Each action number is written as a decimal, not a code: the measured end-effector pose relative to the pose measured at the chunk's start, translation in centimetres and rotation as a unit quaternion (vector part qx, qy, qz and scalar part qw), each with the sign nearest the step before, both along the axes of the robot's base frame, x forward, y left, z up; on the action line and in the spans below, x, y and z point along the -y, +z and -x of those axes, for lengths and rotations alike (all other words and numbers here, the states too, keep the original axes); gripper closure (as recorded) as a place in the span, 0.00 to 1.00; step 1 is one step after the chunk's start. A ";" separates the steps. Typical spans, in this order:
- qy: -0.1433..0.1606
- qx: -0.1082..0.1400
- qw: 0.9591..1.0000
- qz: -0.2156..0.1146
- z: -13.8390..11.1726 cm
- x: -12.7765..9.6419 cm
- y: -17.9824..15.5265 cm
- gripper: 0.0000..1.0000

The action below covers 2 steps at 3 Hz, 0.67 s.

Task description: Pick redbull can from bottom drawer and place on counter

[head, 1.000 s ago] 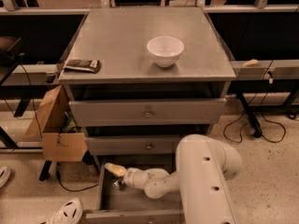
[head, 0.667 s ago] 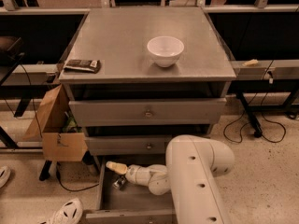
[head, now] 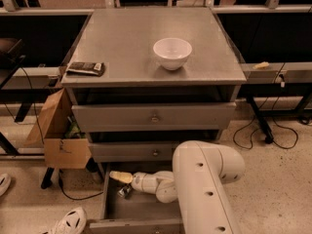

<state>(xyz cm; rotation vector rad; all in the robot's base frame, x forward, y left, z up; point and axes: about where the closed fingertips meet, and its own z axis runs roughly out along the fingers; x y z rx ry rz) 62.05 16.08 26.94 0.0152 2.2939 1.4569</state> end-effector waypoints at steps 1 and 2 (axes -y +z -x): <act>0.015 0.028 0.999 0.004 -0.3 -0.6 -0.1 0.00; 0.006 0.062 0.998 0.010 -1.4 -0.4 -0.1 0.00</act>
Offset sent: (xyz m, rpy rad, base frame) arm 0.0289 -0.0029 -0.0013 -0.0370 -0.2044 -0.0199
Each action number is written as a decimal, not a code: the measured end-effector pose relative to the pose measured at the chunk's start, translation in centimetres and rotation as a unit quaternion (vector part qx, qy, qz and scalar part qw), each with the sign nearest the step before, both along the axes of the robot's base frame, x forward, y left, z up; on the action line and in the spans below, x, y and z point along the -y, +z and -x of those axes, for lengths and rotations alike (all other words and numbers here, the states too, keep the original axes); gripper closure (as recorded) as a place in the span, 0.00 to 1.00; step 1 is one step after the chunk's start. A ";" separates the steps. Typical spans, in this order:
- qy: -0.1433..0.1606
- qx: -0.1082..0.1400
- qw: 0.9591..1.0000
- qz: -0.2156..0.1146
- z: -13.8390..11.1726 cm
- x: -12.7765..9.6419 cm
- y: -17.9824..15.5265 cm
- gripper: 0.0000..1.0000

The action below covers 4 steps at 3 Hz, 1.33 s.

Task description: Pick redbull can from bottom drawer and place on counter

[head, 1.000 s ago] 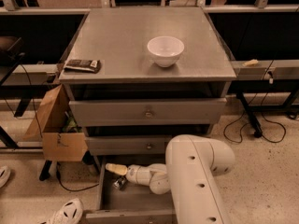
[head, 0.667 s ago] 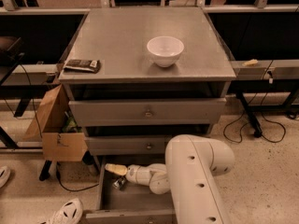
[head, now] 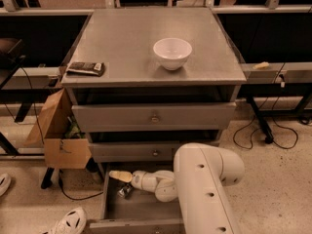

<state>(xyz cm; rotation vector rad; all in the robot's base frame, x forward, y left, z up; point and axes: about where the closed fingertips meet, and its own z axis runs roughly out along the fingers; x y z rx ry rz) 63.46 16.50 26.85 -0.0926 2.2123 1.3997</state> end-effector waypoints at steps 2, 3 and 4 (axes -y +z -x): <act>-0.032 0.093 0.995 0.032 -2.3 2.8 -0.3 0.00; 0.027 0.170 0.984 0.051 -3.3 2.7 -0.4 0.00; 0.119 0.193 0.972 0.068 -3.0 2.7 -1.9 0.00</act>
Offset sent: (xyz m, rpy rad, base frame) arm 0.0317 -0.0559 -0.0076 -0.1242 -0.3577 -0.0475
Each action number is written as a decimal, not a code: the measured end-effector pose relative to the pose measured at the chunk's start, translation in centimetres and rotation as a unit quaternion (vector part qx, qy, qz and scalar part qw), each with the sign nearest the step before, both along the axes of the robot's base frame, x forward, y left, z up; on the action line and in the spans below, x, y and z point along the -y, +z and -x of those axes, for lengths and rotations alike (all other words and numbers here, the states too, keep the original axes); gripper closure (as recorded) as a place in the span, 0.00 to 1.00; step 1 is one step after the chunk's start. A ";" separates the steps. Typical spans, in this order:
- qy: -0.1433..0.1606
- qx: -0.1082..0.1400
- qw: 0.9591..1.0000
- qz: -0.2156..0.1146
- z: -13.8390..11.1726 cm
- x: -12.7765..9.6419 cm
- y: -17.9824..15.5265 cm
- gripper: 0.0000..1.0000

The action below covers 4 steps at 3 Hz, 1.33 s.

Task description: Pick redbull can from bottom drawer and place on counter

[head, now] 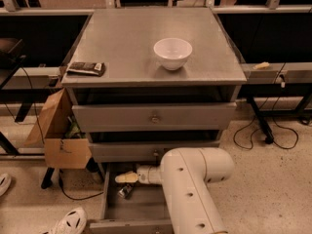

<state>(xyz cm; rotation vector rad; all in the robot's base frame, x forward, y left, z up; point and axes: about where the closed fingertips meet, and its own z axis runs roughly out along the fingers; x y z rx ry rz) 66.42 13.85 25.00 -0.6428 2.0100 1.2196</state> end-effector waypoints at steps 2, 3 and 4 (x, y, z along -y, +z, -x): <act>0.009 -0.001 1.000 0.016 -0.1 1.3 -0.4 0.00; 0.013 0.010 1.000 0.019 -0.2 0.8 -0.3 0.00; 0.010 0.033 0.999 0.019 -0.9 0.4 -1.3 0.00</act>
Offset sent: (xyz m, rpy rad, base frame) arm 0.0013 -0.0156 -0.0045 -0.0385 0.0037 0.0230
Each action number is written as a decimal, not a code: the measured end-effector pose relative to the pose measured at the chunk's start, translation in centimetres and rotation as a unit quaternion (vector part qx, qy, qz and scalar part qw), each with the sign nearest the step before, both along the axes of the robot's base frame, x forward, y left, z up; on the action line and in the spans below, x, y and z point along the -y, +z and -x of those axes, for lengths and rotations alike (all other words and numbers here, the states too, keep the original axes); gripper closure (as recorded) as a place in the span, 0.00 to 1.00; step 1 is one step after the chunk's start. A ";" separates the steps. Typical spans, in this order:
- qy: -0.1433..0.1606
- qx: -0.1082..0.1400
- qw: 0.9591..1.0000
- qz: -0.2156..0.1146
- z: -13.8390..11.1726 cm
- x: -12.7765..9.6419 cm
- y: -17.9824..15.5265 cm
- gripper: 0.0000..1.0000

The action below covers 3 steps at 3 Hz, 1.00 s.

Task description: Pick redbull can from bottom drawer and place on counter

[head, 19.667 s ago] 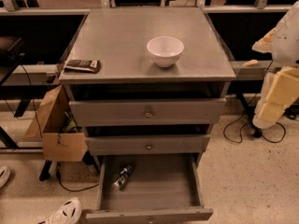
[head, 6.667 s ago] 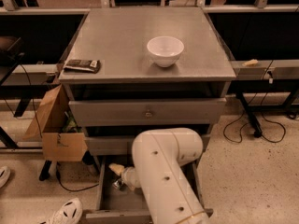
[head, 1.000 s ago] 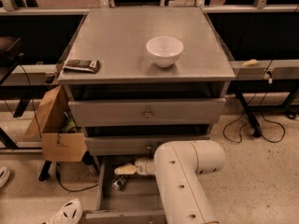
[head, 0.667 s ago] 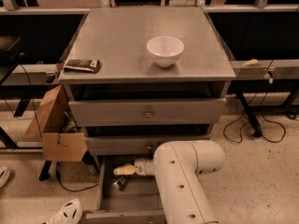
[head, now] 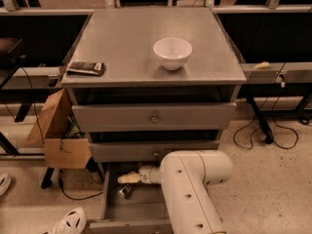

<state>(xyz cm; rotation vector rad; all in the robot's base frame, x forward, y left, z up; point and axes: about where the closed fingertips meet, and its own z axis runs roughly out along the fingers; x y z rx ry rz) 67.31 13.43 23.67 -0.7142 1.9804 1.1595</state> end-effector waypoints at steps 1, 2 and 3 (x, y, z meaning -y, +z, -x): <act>-0.011 0.023 1.000 0.003 -0.8 0.2 -1.6 0.00; -0.016 0.052 0.998 0.006 -1.3 0.7 -2.7 0.00; -0.006 0.077 0.997 0.011 -1.1 1.0 -3.5 0.00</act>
Offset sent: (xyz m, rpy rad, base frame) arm 0.0184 -0.0201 -0.0415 -0.0220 -0.1756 -0.0498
